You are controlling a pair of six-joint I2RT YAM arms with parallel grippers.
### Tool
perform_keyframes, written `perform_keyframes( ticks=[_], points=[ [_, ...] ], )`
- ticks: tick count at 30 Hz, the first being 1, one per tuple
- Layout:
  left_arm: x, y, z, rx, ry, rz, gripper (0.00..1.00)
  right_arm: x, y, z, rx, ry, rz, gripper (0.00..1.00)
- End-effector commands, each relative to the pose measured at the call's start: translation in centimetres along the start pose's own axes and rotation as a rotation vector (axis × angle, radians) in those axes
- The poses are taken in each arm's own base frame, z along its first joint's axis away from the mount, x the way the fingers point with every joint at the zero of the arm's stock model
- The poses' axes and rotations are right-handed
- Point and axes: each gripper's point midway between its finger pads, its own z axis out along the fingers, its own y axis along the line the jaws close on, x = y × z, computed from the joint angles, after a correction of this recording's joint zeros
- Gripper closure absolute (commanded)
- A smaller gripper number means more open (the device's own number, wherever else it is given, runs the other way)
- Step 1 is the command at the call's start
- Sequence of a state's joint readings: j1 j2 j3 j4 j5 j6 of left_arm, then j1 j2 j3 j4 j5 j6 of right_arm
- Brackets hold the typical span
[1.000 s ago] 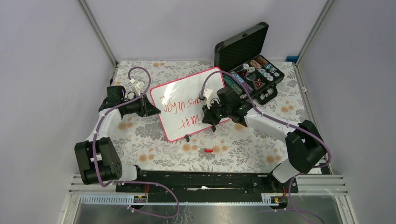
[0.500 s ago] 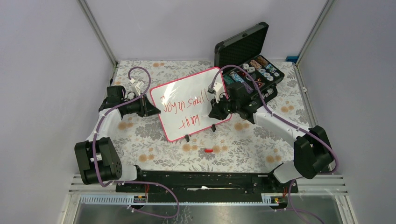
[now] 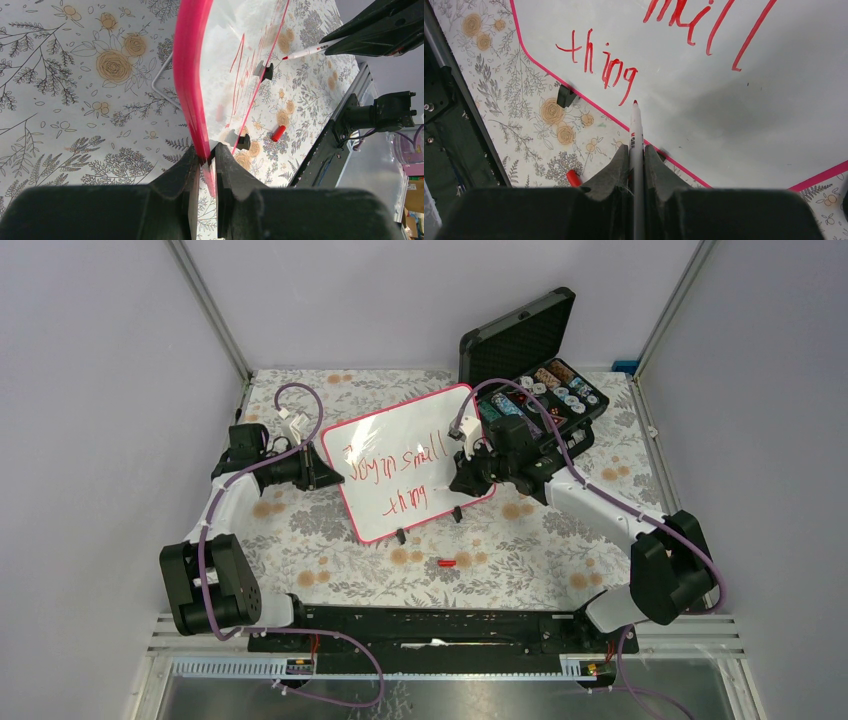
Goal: Write a sentence on the whiteboard
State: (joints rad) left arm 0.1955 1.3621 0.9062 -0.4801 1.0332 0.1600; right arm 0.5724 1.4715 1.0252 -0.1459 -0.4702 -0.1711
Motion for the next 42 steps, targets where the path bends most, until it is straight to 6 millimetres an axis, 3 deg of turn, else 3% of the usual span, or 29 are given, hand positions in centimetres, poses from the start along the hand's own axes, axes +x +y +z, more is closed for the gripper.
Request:
perform_keyframes(
  ticks=[1, 26, 42],
  points=[
    [-1.4, 0.2, -0.5, -0.034, -0.030, 0.106, 1.00, -1.5, 0.0, -0.4, -0.006, -0.044, -0.016, 1.00],
    [-1.2, 0.5, -0.3, -0.036, -0.024, 0.097, 1.00, -2.6, -2.1, 1.7, 0.051, -0.060, -0.001, 1.00],
    [-1.1, 0.6, -0.3, -0.038, -0.020, 0.095, 1.00, -1.4, -0.9, 2.8, 0.016, -0.026, -0.021, 1.00]
  ],
)
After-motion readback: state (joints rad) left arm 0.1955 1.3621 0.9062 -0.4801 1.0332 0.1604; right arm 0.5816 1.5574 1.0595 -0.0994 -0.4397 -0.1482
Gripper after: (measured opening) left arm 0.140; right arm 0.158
